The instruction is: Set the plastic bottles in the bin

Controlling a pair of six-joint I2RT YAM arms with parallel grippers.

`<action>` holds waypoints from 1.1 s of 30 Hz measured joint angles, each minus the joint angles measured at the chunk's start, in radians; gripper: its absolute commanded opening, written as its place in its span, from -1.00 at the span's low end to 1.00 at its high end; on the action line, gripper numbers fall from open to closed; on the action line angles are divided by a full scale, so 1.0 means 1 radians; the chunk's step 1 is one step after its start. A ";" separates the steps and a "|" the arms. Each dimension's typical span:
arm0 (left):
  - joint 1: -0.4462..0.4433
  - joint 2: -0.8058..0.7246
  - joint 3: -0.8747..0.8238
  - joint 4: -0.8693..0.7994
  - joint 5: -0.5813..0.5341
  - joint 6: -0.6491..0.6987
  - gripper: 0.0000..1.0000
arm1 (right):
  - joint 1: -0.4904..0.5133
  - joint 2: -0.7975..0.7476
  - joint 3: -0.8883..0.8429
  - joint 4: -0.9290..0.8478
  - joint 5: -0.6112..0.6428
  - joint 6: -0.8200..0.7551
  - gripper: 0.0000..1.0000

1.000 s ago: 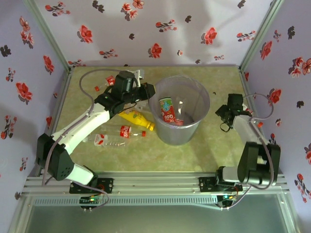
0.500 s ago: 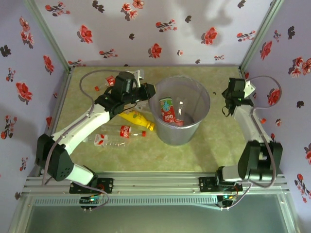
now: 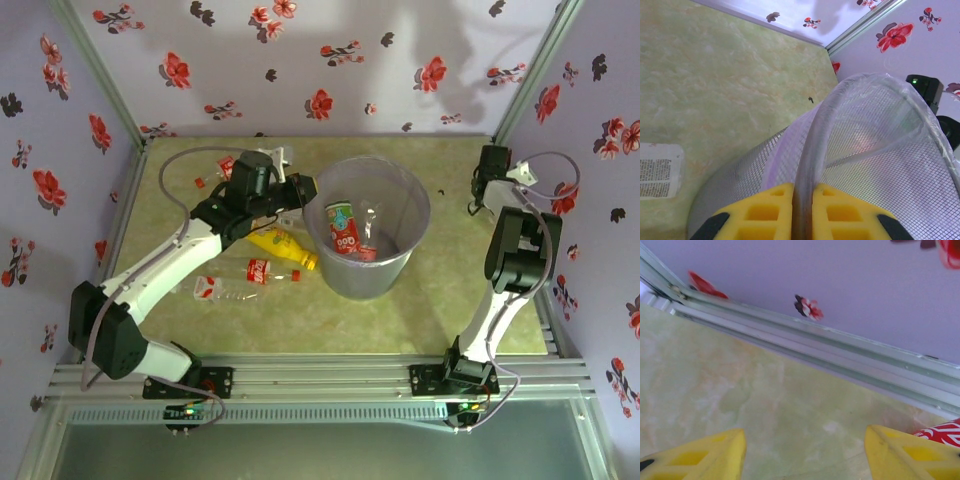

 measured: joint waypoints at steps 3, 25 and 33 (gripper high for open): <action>0.000 0.000 -0.002 0.000 0.000 0.000 -1.00 | 0.017 -0.013 -0.056 0.018 -0.001 0.002 0.26; 0.000 -0.012 -0.016 0.008 -0.004 0.000 -1.00 | 0.199 -0.483 -0.280 -0.142 -0.151 -0.144 0.36; 0.000 -0.026 -0.030 0.014 -0.008 -0.004 -1.00 | 0.111 -0.340 -0.213 -0.246 -0.276 -0.271 0.66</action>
